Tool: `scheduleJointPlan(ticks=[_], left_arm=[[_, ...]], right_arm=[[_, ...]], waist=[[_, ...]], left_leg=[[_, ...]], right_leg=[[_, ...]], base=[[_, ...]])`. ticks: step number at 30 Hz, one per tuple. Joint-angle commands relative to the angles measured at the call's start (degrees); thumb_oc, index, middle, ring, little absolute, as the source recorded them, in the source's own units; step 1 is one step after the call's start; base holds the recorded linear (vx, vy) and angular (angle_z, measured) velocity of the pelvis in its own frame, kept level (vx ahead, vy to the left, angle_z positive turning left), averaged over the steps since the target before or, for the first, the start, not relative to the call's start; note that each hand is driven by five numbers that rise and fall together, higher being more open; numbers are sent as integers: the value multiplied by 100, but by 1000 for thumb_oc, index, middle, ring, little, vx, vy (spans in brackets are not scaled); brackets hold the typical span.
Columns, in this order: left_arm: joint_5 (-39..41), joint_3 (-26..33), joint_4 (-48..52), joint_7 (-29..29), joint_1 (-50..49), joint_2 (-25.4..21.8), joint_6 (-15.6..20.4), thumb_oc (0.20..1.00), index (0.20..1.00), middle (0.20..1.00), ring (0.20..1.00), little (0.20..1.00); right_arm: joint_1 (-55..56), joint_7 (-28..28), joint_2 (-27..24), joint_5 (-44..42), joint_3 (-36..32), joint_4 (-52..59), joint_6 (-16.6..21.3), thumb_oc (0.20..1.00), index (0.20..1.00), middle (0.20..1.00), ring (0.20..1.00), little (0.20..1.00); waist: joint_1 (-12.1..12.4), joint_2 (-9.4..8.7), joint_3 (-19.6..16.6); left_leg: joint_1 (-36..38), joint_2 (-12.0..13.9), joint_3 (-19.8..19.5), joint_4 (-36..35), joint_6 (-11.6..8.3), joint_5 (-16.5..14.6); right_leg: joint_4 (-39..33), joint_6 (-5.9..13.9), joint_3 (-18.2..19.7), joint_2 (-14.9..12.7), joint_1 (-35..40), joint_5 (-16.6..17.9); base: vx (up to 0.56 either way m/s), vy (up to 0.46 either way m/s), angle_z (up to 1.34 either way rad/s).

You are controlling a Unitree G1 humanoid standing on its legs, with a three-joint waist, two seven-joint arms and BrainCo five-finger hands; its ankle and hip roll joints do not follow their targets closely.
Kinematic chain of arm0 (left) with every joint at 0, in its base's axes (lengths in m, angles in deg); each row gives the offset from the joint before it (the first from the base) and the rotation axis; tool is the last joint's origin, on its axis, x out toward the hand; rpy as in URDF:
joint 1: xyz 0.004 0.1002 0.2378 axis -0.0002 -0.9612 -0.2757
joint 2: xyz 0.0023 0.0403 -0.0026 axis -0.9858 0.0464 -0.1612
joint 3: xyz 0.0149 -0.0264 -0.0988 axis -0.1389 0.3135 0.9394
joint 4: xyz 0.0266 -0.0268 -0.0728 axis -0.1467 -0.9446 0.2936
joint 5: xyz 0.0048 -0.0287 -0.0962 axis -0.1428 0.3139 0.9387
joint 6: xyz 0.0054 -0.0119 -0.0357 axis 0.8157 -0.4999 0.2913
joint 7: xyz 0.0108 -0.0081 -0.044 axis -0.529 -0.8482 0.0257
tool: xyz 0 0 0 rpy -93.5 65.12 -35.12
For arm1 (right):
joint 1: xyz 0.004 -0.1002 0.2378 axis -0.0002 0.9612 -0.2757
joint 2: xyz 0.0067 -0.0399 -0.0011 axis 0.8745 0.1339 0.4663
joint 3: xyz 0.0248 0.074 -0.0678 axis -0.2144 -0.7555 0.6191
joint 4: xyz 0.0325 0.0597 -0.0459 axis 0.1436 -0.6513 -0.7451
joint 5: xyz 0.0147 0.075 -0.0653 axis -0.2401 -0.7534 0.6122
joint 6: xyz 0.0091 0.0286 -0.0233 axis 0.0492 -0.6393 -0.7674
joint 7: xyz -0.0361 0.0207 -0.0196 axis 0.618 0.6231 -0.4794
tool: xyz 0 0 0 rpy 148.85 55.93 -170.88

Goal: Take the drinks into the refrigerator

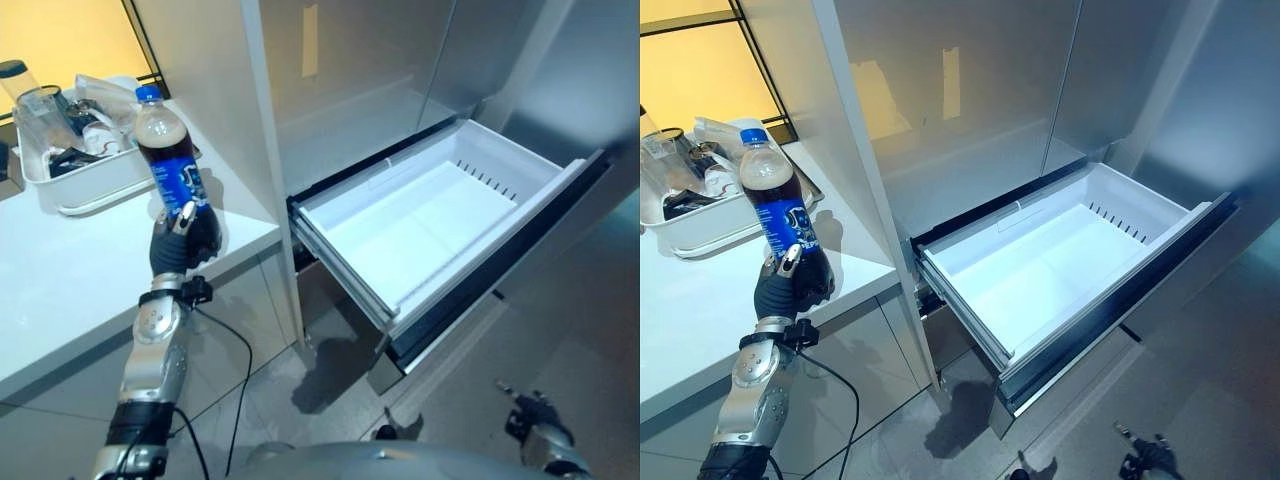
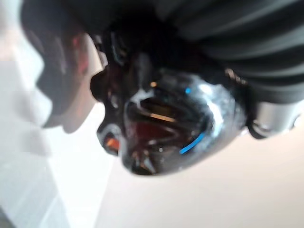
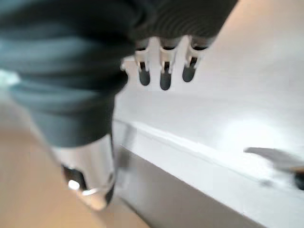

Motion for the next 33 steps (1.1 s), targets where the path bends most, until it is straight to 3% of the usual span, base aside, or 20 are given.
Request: scheduleJointPlan(ticks=[1, 3, 4, 14, 16, 18, 21, 23, 24, 26, 27, 33], left_arm=[[176, 317, 577, 245, -98, 201, 372, 200, 200, 200, 200, 200], [207, 348, 675, 307, -171, 236, 350, 200, 200, 200, 200, 200], [253, 428, 860, 408, -284, 265, 339, 200, 200, 200, 200, 200], [676, 246, 1369, 962, -348, 251, 471, 200, 200, 200, 200, 200], [715, 107, 1544, 1230, -313, 128, 448, 200, 200, 200, 200, 200], [758, 12, 1657, 1514, -338, -54, 431, 200, 200, 200, 200, 200], [665, -21, 1734, 1657, -376, -170, 437, 200, 200, 200, 200, 200], [584, -146, 1782, 1958, -455, -344, 451, 200, 200, 200, 200, 200], [565, -238, 1749, 2062, -462, -406, 455, 200, 200, 200, 200, 200], [528, -342, 1735, 2159, -452, -462, 476, 200, 200, 200, 200, 200], [557, -476, 1692, 2297, -436, -551, 475, 200, 200, 200, 200, 200], [129, -1092, 1344, 2484, -248, -851, 589, 200, 200, 200, 200, 200]], right_arm=[[-333, -444, -454, -258, -424, 923, 590, 1000, 1000, 1000, 1000, 1000], [-265, -595, -428, -105, -475, 1467, 622, 1000, 1000, 1000, 1000, 1000], [-214, -769, -420, 98, -649, 2326, 746, 1000, 1000, 1000, 1000, 1000], [-565, -1321, -209, 689, -979, 4139, 1261, 1000, 1000, 1000, 1000, 1000], [-762, -1171, -240, 1187, -887, 5421, 1386, 1000, 1000, 1000, 1000, 1000], [-799, -728, -201, 1470, -671, 6483, 1341, 1000, 1000, 1000, 1000, 1000], [-756, -262, -220, 1470, -452, 7038, 1289, 1000, 1000, 1000, 1000, 1000], [-607, 490, -585, 1294, -225, 7415, 1263, 1000, 1000, 1000, 1000, 1000], [-589, 866, -754, 1063, -30, 7497, 1265, 1000, 1000, 1000, 1000, 1000], [-600, 995, -836, 962, 87, 7536, 1243, 1000, 1000, 1000, 1000, 1000], [-660, 1440, -1003, 789, 462, 7589, 1166, 1000, 1000, 1000, 1000, 1000], [-1097, 2295, -1803, 299, 1587, 6893, 871, 1000, 1000, 1000, 1000, 1000]], waist=[[-41, -109, 177], [-40, -103, 172], [-60, -110, 165], [-22, -157, 124], [-40, -148, 109], [-34, -159, 110], [-31, -192, 107], [-13, -237, 100], [1, -252, 91], [4, -252, 75], [49, -274, 60], [171, -331, -3]], left_leg=[[-165, -399, 23, 8, 296, -297], [-170, -399, 25, 8, 301, -297], [-177, -403, 32, 8, 317, -293], [-179, -399, 4, 8, 354, -304], [-172, -407, 9, 8, 363, -299], [-133, -398, 23, 8, 361, -345], [-174, -414, 32, 8, 369, -280], [-199, -424, 18, 8, 370, -260], [-211, -424, 14, 8, 367, -243], [-226, -426, 6, 8, 365, -234], [-240, -429, 0, 8, 360, -217], [-256, -429, -30, 8, 328, -175]], right_leg=[[334, 268, -120, 0, 421, -480], [338, 267, -101, 0, 407, -475], [348, 262, -84, 5, 386, -471], [373, 246, -53, 19, 344, -479], [380, 240, -44, 18, 331, -469], [389, 253, -33, 25, 358, -498], [393, 243, -29, 11, 312, -447], [400, 244, -25, 12, 288, -439], [404, 245, -27, 11, 279, -430], [408, 248, -39, 6, 266, -430], [411, 253, -61, -3, 270, -426], [423, 266, -131, -29, 270, -404]], base=[[-21, 9, -6], [-14, 7, -6], [0, 0, 0], [-3, 0, -1], [0, 0, 0], [0, 0, 0], [-14, 0, 0], [-16, -8, -1], [0, 0, 0], [0, 0, 0], [0, 0, 0], [-7, -4, 1]])
